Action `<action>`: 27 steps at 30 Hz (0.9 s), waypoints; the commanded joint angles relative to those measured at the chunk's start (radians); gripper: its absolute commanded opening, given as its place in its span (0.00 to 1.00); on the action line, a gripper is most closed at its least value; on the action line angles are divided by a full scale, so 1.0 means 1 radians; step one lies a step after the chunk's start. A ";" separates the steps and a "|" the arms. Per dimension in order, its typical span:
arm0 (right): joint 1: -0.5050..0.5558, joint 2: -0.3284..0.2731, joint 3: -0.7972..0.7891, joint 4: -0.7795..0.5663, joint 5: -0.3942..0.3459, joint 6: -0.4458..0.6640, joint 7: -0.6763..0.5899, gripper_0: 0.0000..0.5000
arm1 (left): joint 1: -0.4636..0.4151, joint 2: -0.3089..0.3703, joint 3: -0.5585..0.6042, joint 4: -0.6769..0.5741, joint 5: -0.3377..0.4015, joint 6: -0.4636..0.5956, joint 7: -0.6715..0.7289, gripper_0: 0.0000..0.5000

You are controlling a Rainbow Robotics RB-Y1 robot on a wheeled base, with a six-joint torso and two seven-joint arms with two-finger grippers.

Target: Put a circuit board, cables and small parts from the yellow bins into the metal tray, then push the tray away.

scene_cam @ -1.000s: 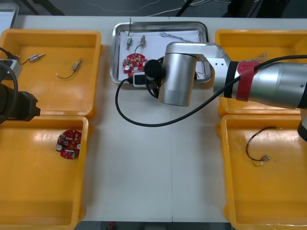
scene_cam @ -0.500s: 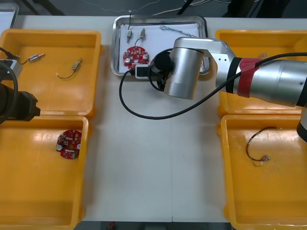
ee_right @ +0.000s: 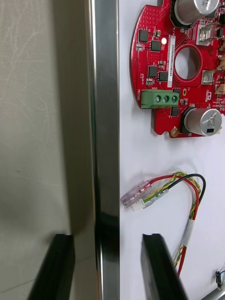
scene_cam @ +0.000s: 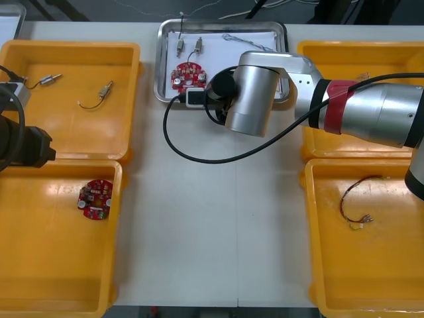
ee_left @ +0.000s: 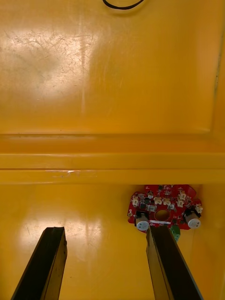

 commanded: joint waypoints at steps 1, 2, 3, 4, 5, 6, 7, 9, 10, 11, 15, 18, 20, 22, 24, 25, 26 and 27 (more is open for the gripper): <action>-0.062 0.024 0.004 0.003 0.008 0.005 0.044 1.00 | 0.018 0.037 0.032 -0.026 -0.009 0.007 -0.015 1.00; -0.062 0.027 0.001 0.002 0.008 0.010 0.045 1.00 | 0.018 0.037 0.032 -0.026 -0.009 0.007 -0.015 1.00; -0.062 0.029 -0.001 0.000 0.008 0.016 0.047 1.00 | 0.018 0.037 0.032 -0.026 -0.009 0.007 -0.015 1.00; -0.062 0.029 -0.010 -0.001 0.008 0.030 0.051 1.00 | 0.018 0.037 0.032 -0.026 -0.009 0.007 -0.015 1.00; -0.062 0.032 -0.021 -0.006 0.008 0.048 0.056 1.00 | 0.018 0.037 0.032 -0.026 -0.009 0.007 -0.015 1.00; -0.062 0.033 -0.026 -0.007 0.008 0.057 0.059 1.00 | 0.018 0.037 0.032 -0.026 -0.009 0.007 -0.015 1.00; -0.062 0.036 -0.038 -0.010 0.008 0.077 0.065 1.00 | 0.018 0.037 0.032 -0.026 -0.009 0.007 -0.015 1.00; -0.062 0.041 -0.062 -0.017 0.008 0.108 0.074 1.00 | 0.018 0.037 0.032 -0.026 -0.009 0.007 -0.015 1.00; -0.062 0.043 -0.076 -0.021 0.008 0.125 0.082 1.00 | 0.018 0.037 0.032 -0.026 -0.009 0.007 -0.015 1.00; -0.062 0.043 -0.091 -0.035 0.008 0.143 0.086 1.00 | 0.018 0.037 0.032 -0.026 -0.009 0.007 -0.015 1.00; -0.062 0.040 -0.139 -0.086 0.011 0.215 0.097 1.00 | 0.018 0.037 0.032 -0.026 -0.009 0.007 -0.015 1.00; -0.060 0.036 -0.184 -0.145 0.011 0.306 0.106 1.00 | 0.018 0.037 0.032 -0.026 -0.009 0.007 -0.015 1.00; -0.059 0.035 -0.207 -0.171 0.004 0.353 0.106 1.00 | 0.018 0.037 0.032 -0.026 -0.009 0.007 -0.015 1.00; -0.057 0.035 -0.230 -0.191 -0.012 0.398 0.100 1.00 | 0.018 0.037 0.032 -0.026 -0.009 0.007 -0.015 1.00; -0.054 0.035 -0.271 -0.210 -0.045 0.459 0.096 1.00 | 0.018 0.037 0.032 -0.026 -0.009 0.007 -0.015 1.00; -0.053 0.035 -0.283 -0.213 -0.054 0.475 0.094 1.00 | 0.018 0.037 0.032 -0.026 -0.009 0.007 -0.015 1.00; -0.048 0.035 -0.312 -0.222 -0.069 0.508 0.088 1.00 | 0.018 0.037 0.032 -0.026 -0.009 0.007 -0.015 1.00; -0.040 0.035 -0.345 -0.233 -0.081 0.542 0.083 1.00 | 0.018 0.037 0.032 -0.026 -0.009 0.007 -0.015 1.00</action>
